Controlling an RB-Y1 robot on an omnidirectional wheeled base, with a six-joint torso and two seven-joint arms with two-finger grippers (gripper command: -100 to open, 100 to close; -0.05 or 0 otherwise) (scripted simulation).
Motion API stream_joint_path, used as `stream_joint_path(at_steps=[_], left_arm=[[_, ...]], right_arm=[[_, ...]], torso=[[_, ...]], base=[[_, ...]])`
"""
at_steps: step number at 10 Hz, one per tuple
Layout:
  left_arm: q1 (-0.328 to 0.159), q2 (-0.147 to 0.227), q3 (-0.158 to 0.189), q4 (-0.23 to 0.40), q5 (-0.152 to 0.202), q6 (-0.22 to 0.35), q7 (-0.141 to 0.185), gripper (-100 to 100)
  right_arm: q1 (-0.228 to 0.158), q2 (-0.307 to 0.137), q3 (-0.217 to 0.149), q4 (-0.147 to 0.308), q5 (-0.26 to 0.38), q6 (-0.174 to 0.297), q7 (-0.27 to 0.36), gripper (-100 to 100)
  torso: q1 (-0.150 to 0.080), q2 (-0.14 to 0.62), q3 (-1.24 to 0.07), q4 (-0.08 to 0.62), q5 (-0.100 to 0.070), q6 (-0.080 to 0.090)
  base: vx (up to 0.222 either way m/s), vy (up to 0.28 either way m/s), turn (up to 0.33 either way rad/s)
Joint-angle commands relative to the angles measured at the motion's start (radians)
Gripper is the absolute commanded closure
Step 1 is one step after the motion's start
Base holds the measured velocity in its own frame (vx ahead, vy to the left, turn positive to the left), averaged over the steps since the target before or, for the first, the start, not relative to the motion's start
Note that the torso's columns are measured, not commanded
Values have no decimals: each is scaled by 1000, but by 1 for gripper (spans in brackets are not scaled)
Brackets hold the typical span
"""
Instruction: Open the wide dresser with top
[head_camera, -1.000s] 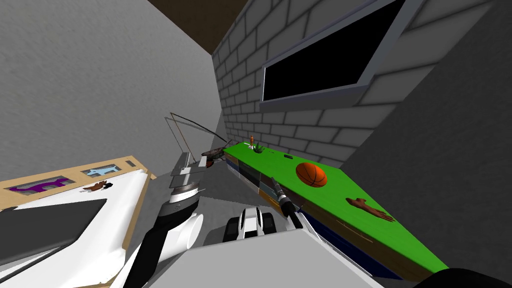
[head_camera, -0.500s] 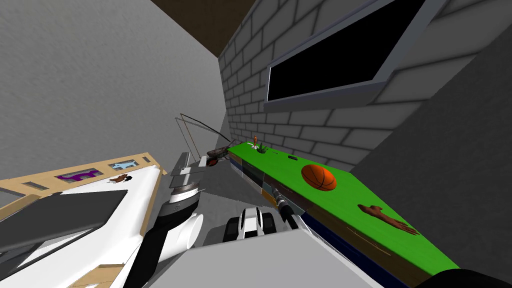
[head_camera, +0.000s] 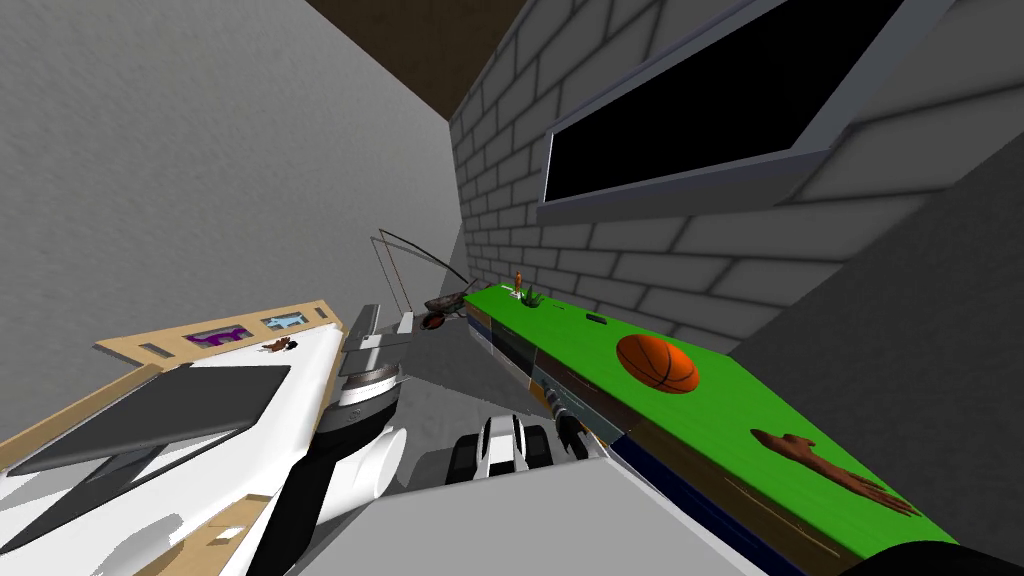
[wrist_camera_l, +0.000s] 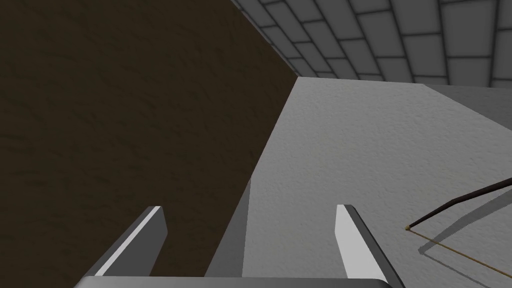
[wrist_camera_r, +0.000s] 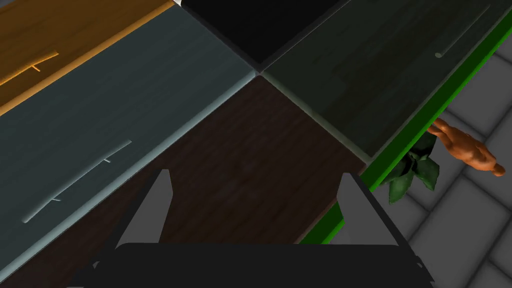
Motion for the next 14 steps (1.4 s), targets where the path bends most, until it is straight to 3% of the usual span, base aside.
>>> stream_joint_path(at_steps=[1, 2, 4, 5, 6, 8, 10, 14], left_arm=[[0, 0, 0, 0, 0, 0, 0, 0], [0, 0, 0, 0, 0, 0, 0, 0], [0, 0, 0, 0, 0, 0, 0, 0], [0, 0, 0, 0, 0, 0, 0, 0], [0, 0, 0, 0, 0, 0, 0, 0], [0, 0, 0, 0, 0, 0, 0, 0], [0, 0, 0, 0, 0, 0, 0, 0], [0, 0, 0, 0, 0, 0, 0, 0]], right_arm=[[-14, 1, 22, 74, 39, 78, 2, -100], [-14, 1, 22, 84, 39, 79, 2, -100], [-30, 1, 42, 142, 71, 147, 4, -100], [-30, 1, 42, 147, 71, 147, 4, -100], [-46, 1, 62, 184, 104, 202, 6, -100], [-63, 1, 83, 248, 137, 248, 9, -100], [-63, 1, 83, 274, 137, 282, 9, -100], [-98, -1, 123, 399, 202, 406, 15, -100]], torso=[[1, 0, 0, 0, 0, -1], [0, 0, 0, 0, 0, 0], [0, 1, 0, 0, 0, -1], [0, 1, 0, 0, 0, 0], [-2, 1, 1, 0, 0, 0], [0, 0, 0, 0, 0, 0], [0, 0, 0, 0, 0, 0], [2, -1, -1, 0, 0, -1]], base=[[29, 67, 108], [11, 36, -2], [18, 62, 151], [6, 30, -16], [18, 63, 217], [40, 66, 140], [31, 56, 56], [47, 65, 159]])
